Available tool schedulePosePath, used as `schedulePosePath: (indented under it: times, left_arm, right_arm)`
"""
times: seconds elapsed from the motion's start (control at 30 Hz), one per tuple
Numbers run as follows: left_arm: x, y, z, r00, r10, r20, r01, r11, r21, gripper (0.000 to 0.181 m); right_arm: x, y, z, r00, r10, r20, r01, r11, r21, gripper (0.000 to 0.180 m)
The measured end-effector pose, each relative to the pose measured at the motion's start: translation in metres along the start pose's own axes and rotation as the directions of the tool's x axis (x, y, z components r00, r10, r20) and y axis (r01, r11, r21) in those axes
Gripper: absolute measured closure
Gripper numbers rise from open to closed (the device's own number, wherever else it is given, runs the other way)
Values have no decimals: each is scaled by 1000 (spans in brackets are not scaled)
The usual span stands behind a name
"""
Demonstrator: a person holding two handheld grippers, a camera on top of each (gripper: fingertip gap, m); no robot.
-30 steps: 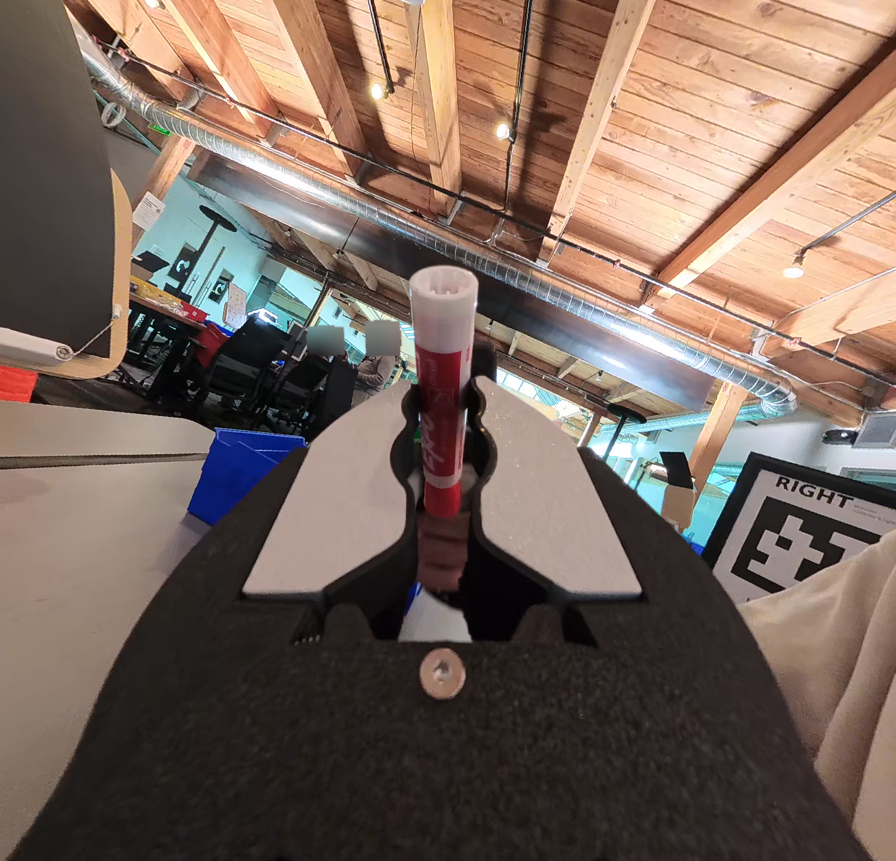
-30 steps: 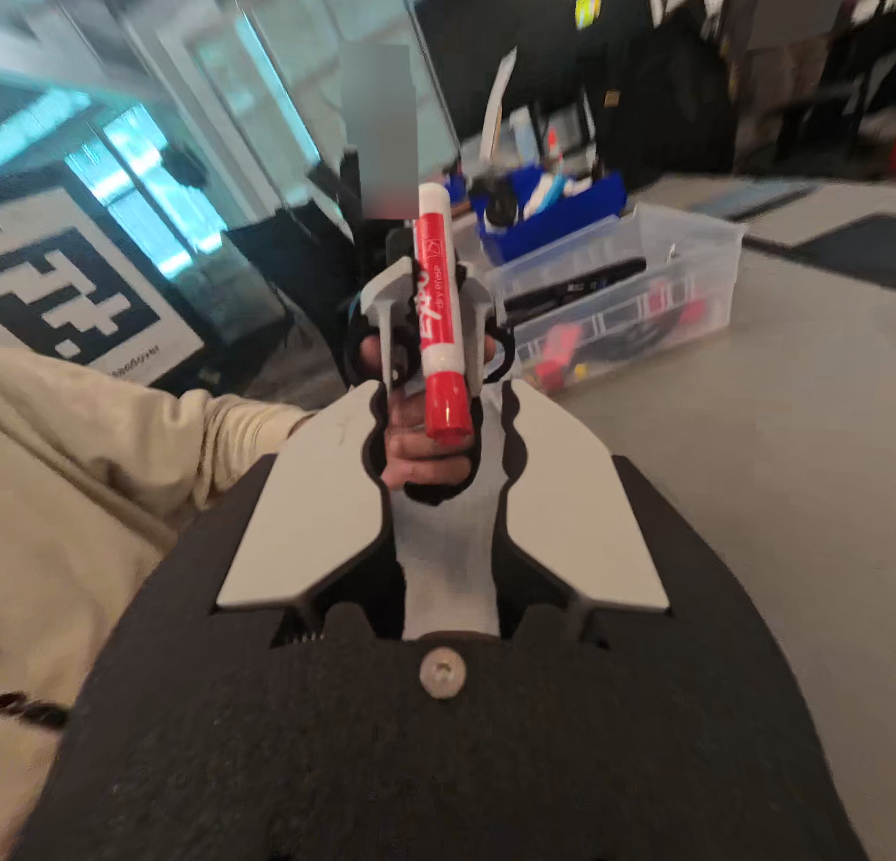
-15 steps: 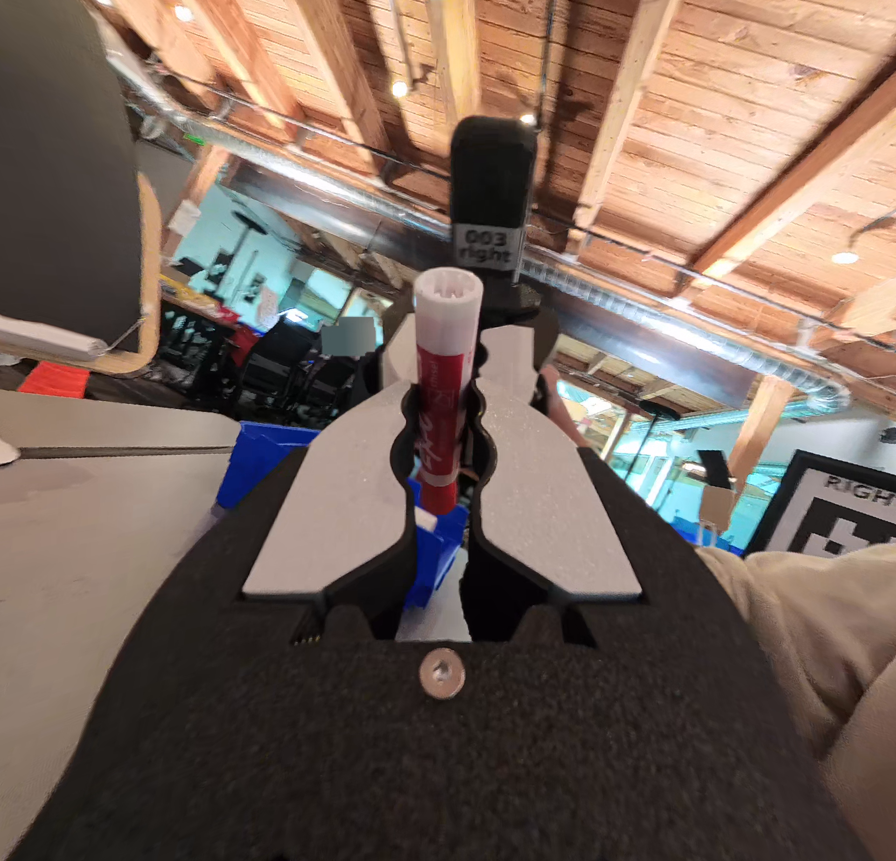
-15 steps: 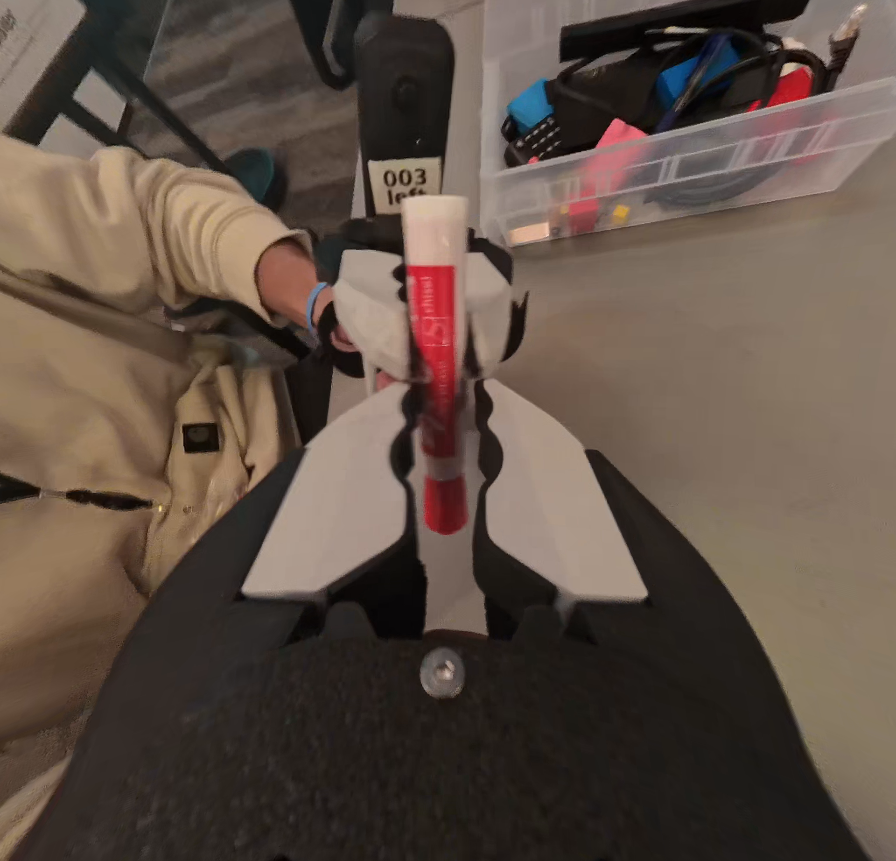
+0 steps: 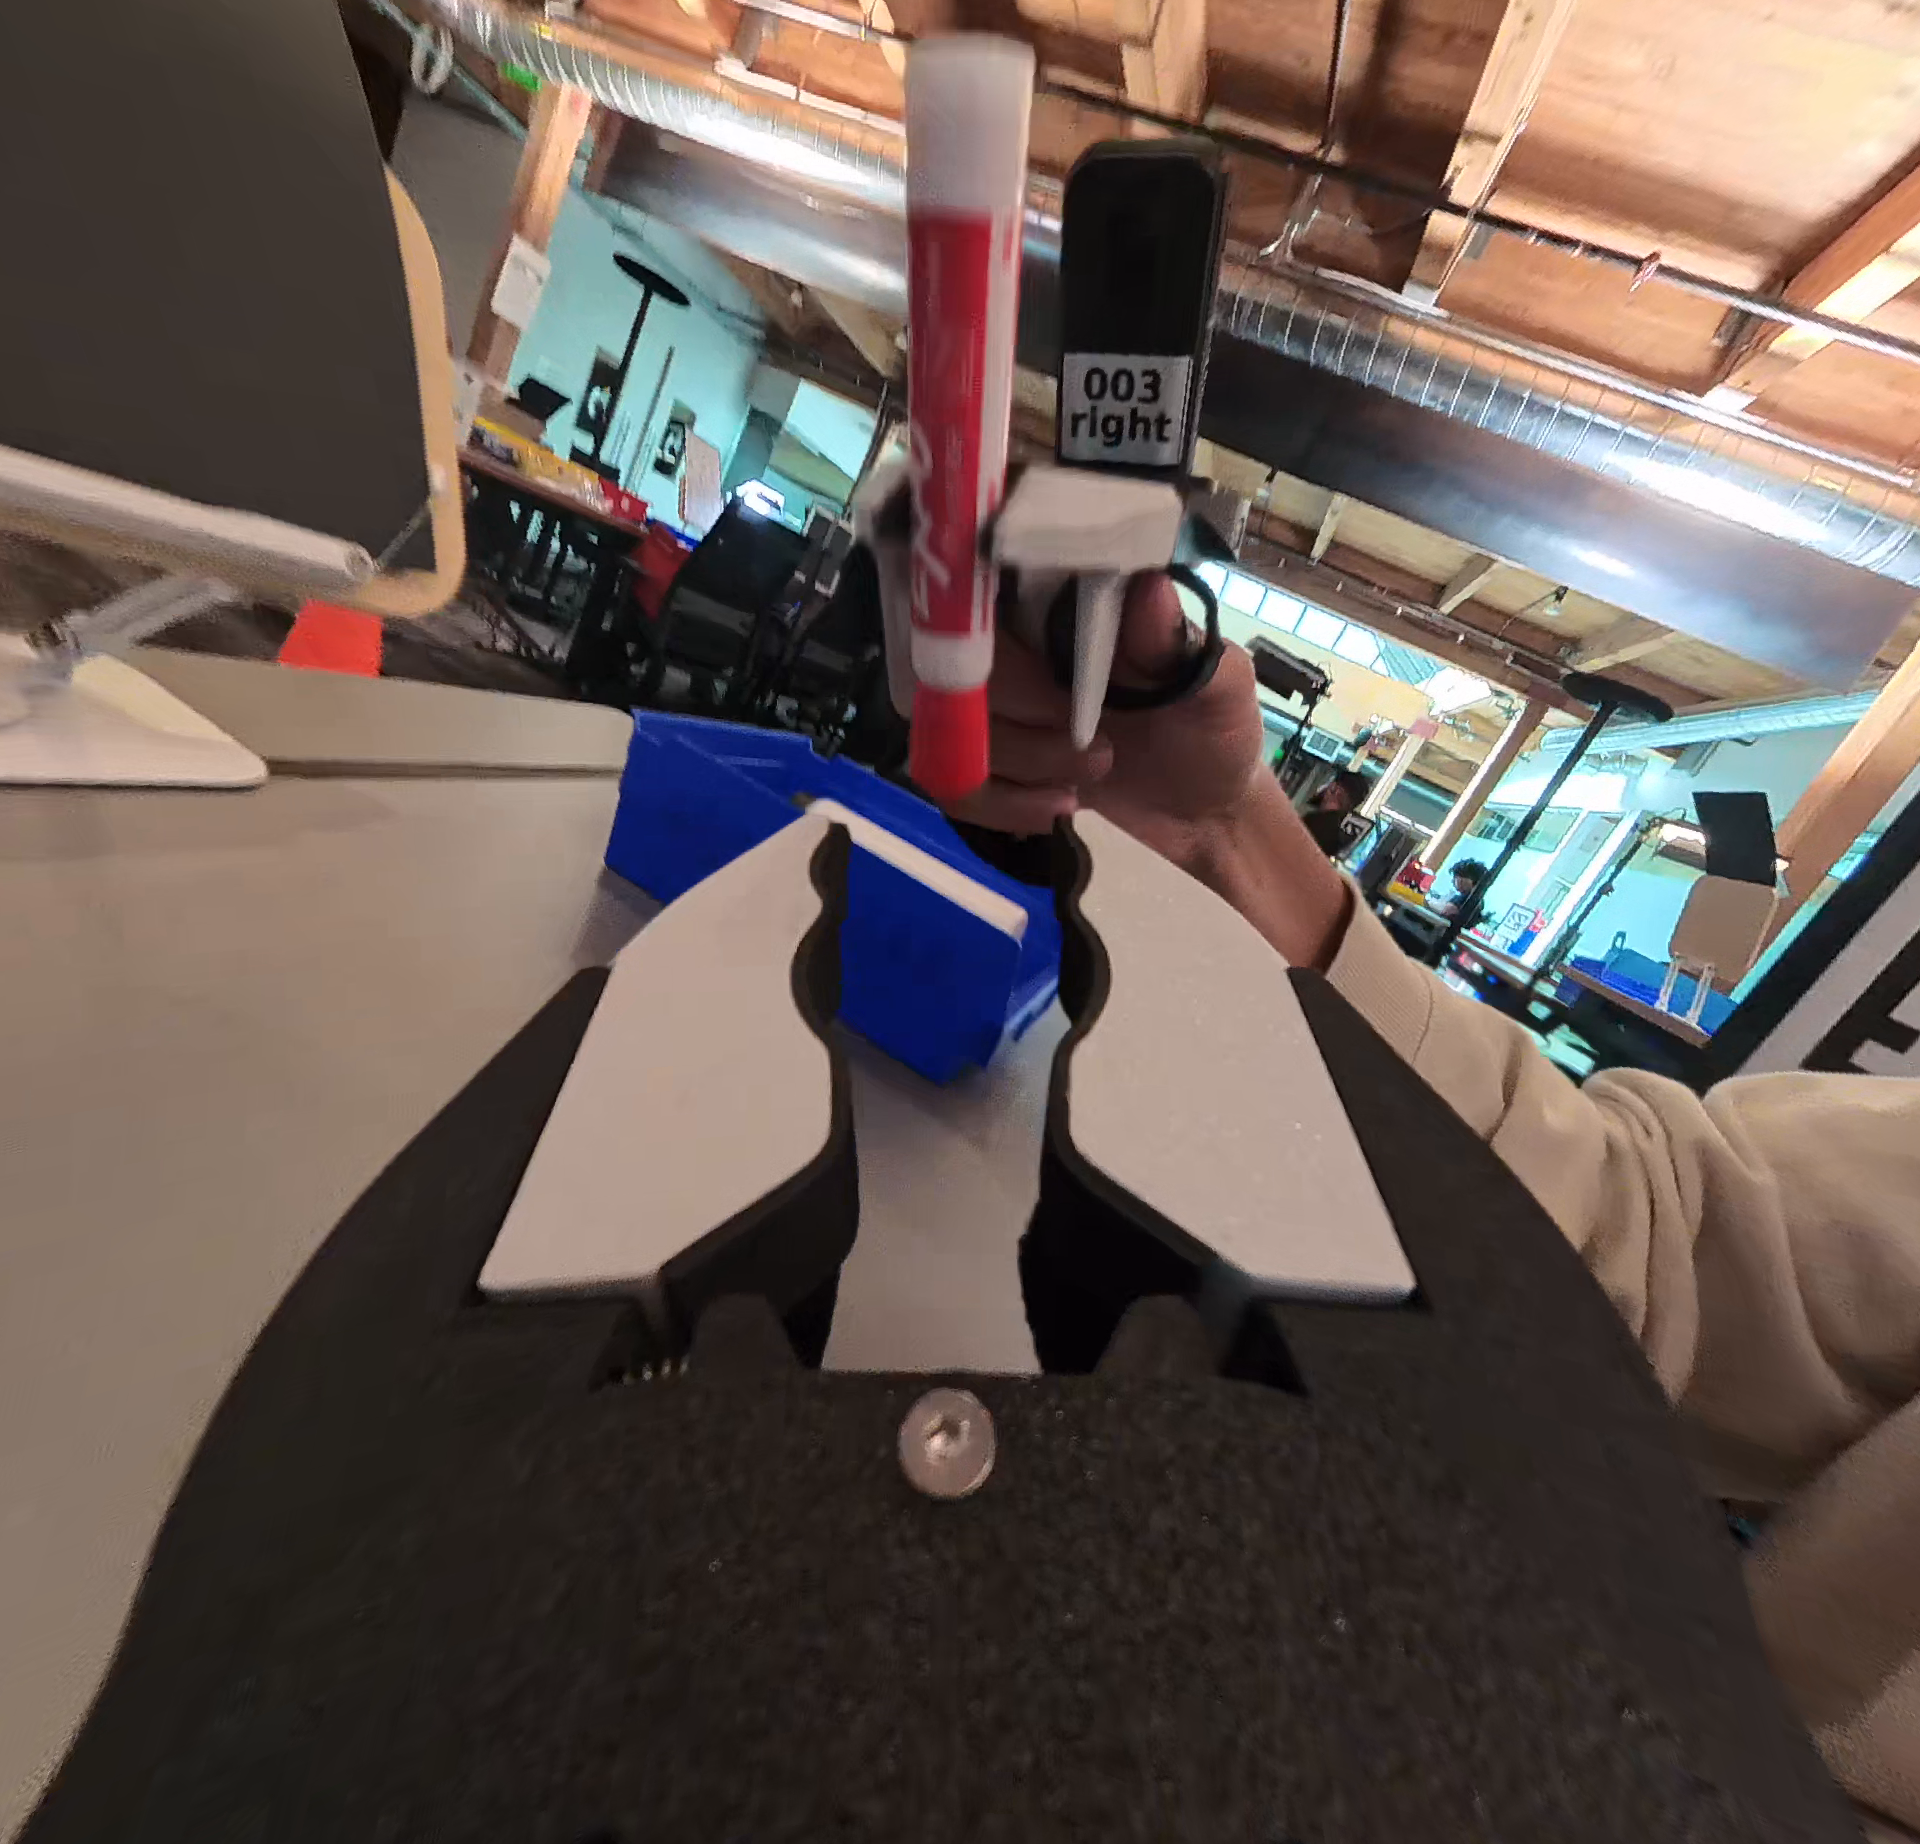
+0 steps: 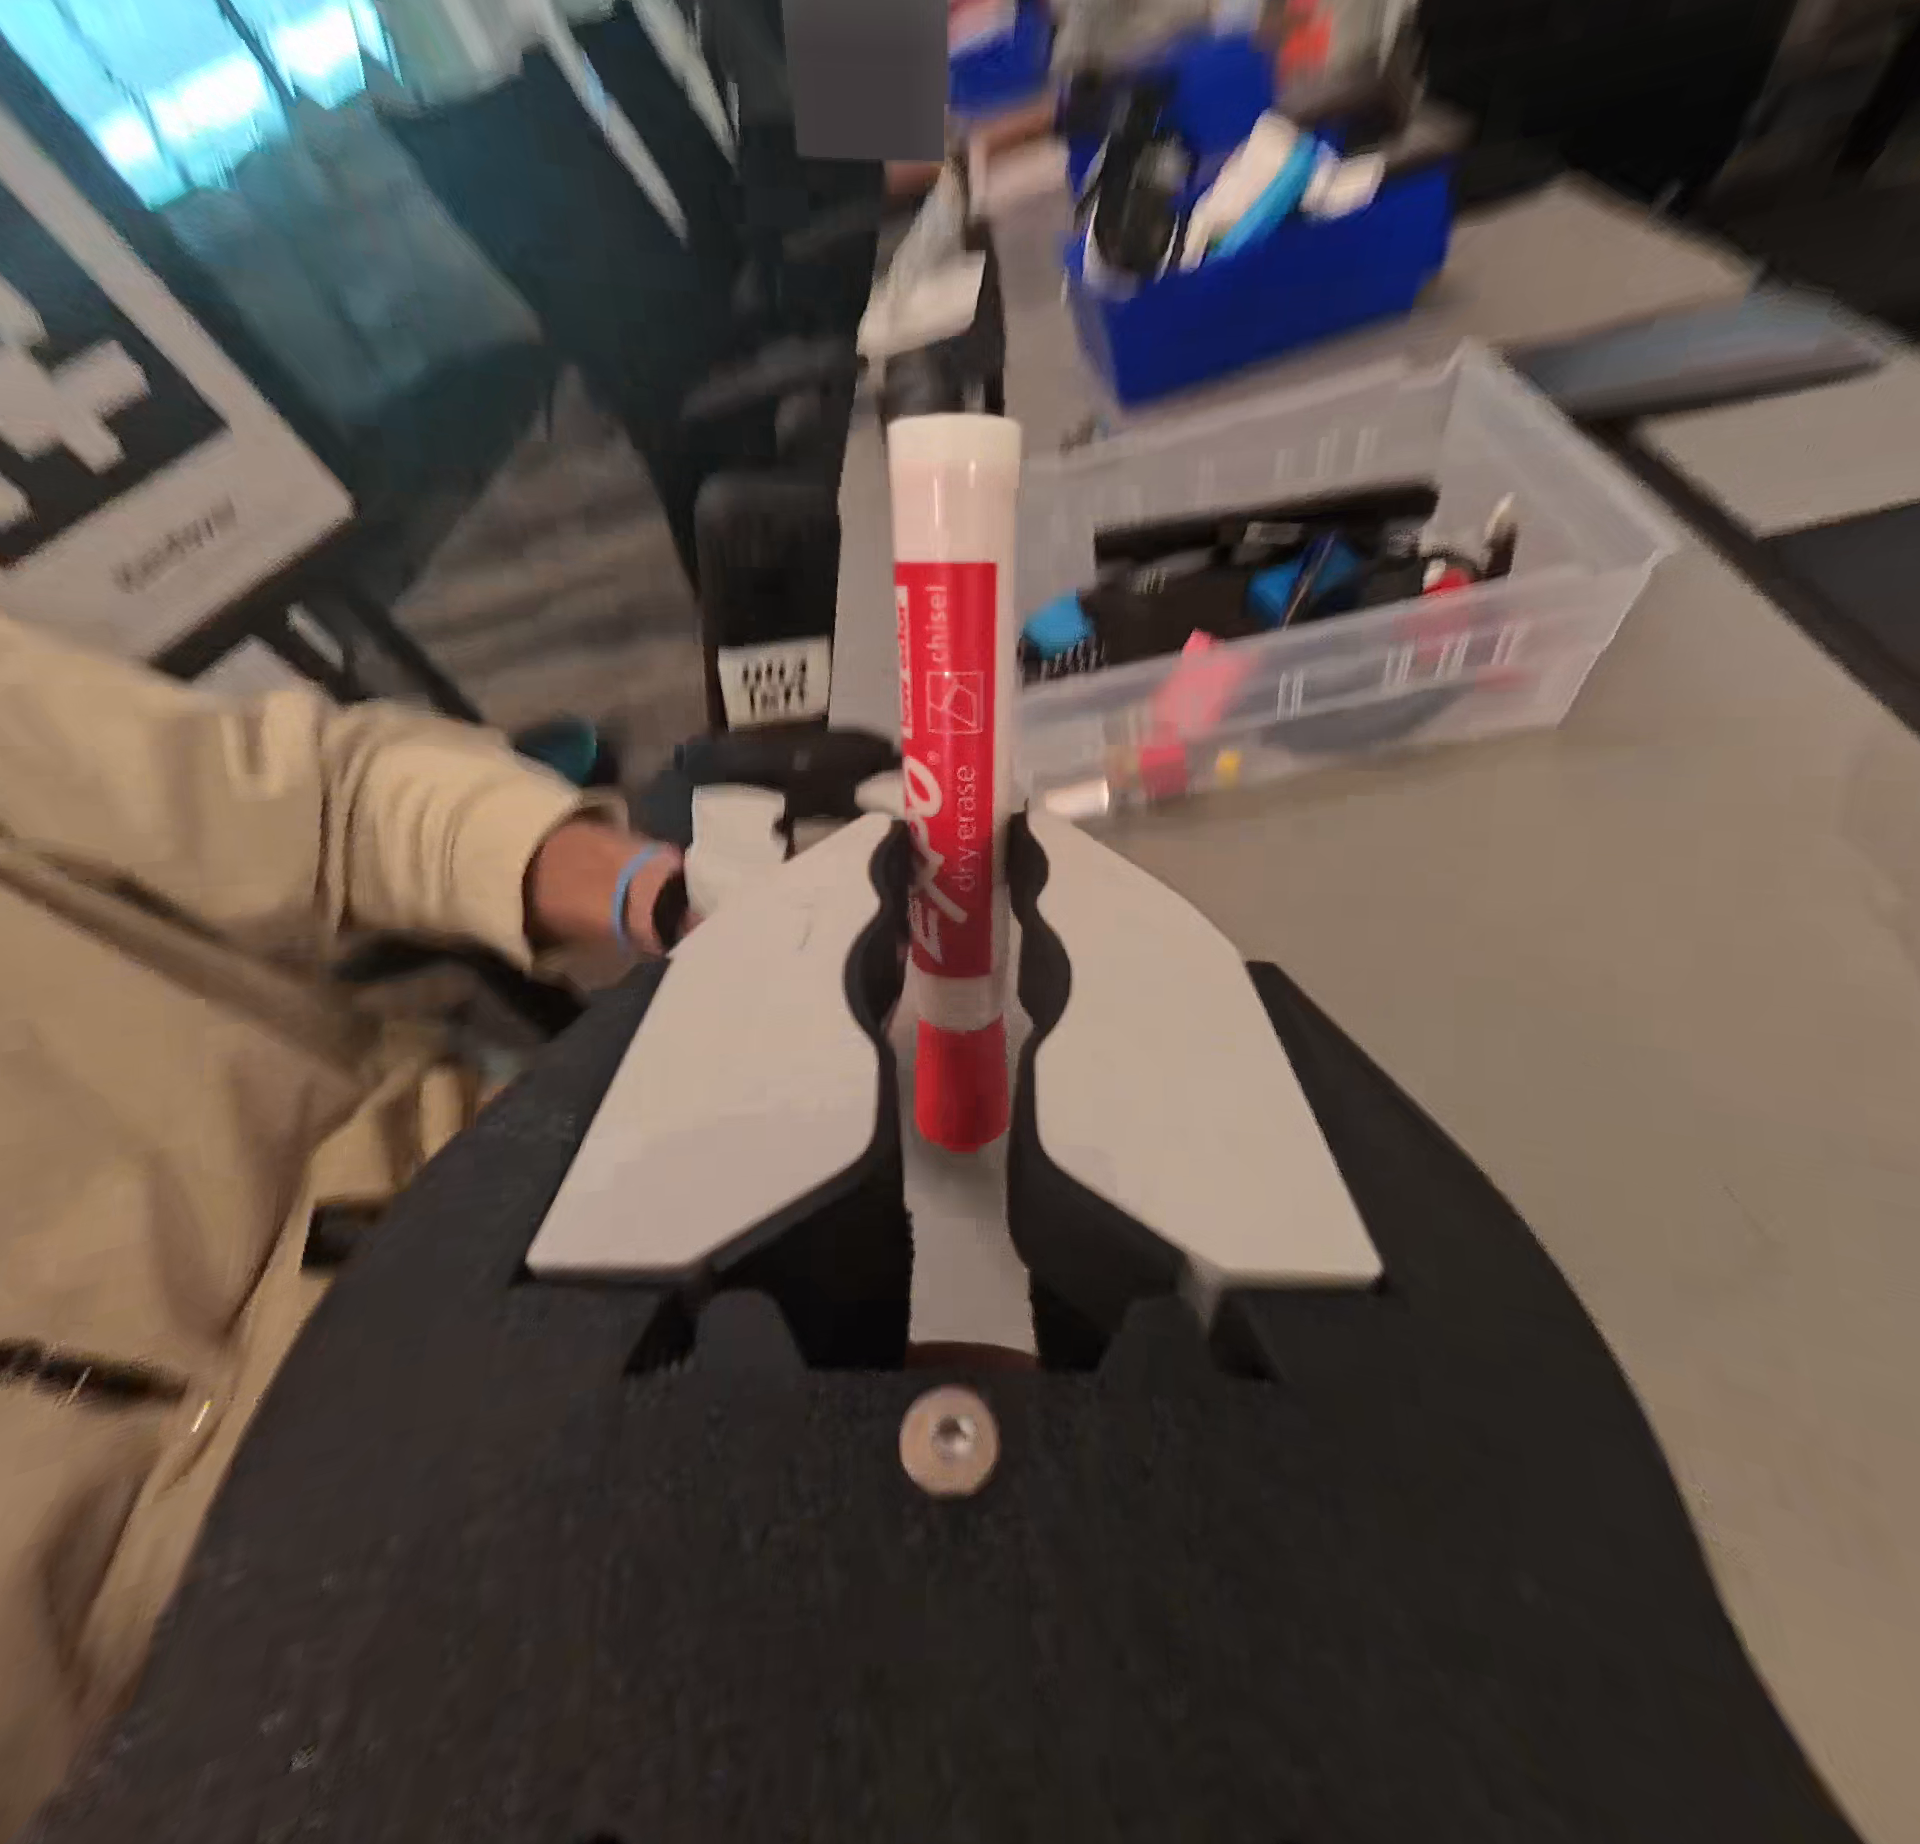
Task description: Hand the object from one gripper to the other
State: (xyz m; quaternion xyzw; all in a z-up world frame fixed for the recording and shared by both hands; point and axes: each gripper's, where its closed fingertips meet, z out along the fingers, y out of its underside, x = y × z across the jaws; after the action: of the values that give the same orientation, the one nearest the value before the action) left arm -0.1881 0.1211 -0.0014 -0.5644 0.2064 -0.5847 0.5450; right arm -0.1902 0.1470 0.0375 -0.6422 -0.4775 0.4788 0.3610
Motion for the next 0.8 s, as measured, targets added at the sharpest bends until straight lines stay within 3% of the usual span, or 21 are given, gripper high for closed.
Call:
schedulePosePath:
  times: [0.03,0.13,0.23,0.37,0.6,0.67,0.73,0.8]
  left_arm:
    - [2,7,0,1000,-16,3,16,999,-28,143]
    - [2,24,0,997,-71,5,71,989,-129,143]
    - [-6,37,-3,998,-70,2,68,964,-258,142]
    - [-17,60,-10,998,47,-34,-58,895,-442,136]
    - [-19,68,-4,977,205,-55,-207,858,-469,137]
    - [-16,75,-3,972,226,-66,-229,843,-487,142]
    - [-12,79,-1,966,244,-87,-255,830,-497,160]
    - [-12,81,0,961,264,-79,-267,819,-508,160]
  right_arm:
    - [0,-4,0,1000,15,-12,-13,993,118,161]
    - [-1,-3,-6,996,89,2,-81,891,447,161]
    - [-5,20,-12,994,99,39,-103,789,605,161]
    - [-6,46,-4,998,70,2,-58,812,580,161]
    - [-11,56,12,997,54,49,-72,829,554,161]
    - [-11,60,18,997,52,51,-72,839,539,161]
    - [-12,62,23,997,51,63,-77,845,528,161]
    - [-13,63,23,997,41,60,-66,844,533,161]
